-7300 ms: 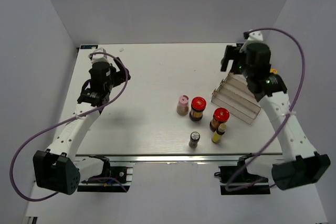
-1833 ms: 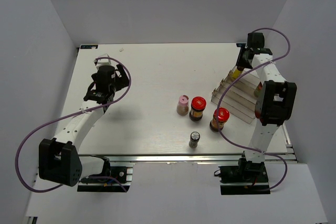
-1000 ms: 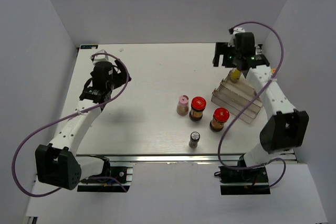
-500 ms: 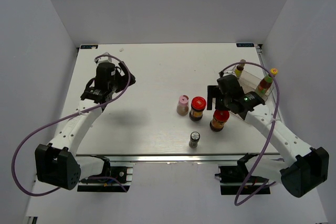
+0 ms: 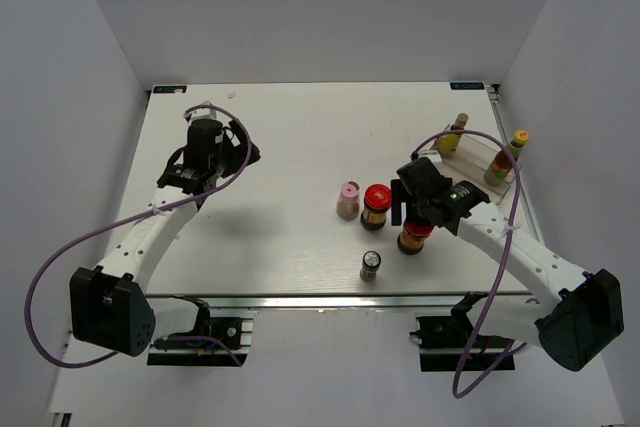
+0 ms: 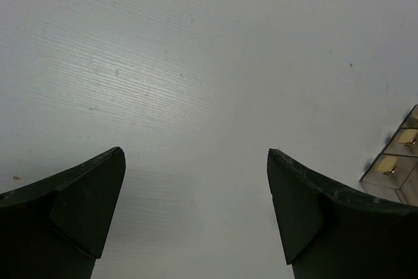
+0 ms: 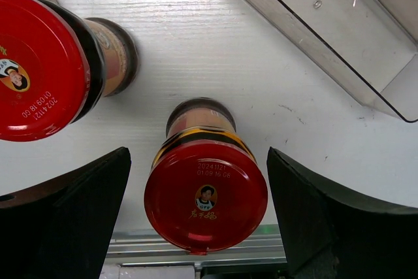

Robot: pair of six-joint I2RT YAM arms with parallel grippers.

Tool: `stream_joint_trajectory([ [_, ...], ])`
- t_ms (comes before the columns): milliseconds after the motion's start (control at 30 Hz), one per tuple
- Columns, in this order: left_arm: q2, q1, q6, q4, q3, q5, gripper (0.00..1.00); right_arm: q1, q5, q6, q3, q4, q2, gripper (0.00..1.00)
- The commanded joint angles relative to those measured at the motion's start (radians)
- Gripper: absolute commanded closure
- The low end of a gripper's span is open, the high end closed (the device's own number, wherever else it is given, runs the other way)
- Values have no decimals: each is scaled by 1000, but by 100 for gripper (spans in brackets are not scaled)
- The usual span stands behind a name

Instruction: Organize the condiment bottles

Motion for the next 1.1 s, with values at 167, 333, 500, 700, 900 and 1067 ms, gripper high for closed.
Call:
stream_joint_trajectory([
  [167, 3, -5, 21, 3, 5, -16, 2, 10, 29, 8, 41, -28, 4, 11],
  [333, -2, -5, 27, 2, 4, -42, 2, 11, 28, 59, 21, -59, 14, 11],
  [500, 0, -5, 29, 3, 5, -48, 2, 11, 17, 63, 4, -45, 17, 16],
  [700, -3, -5, 30, 5, -1, -61, 2, 11, 5, 66, 31, -39, 12, 67],
  [900, -3, -5, 35, 17, -15, -62, 2, 4, 51, 56, 88, -48, -26, 81],
  [1067, 4, -5, 40, 35, 0, -76, 2, -59, 111, 20, 202, -57, -19, 83],
])
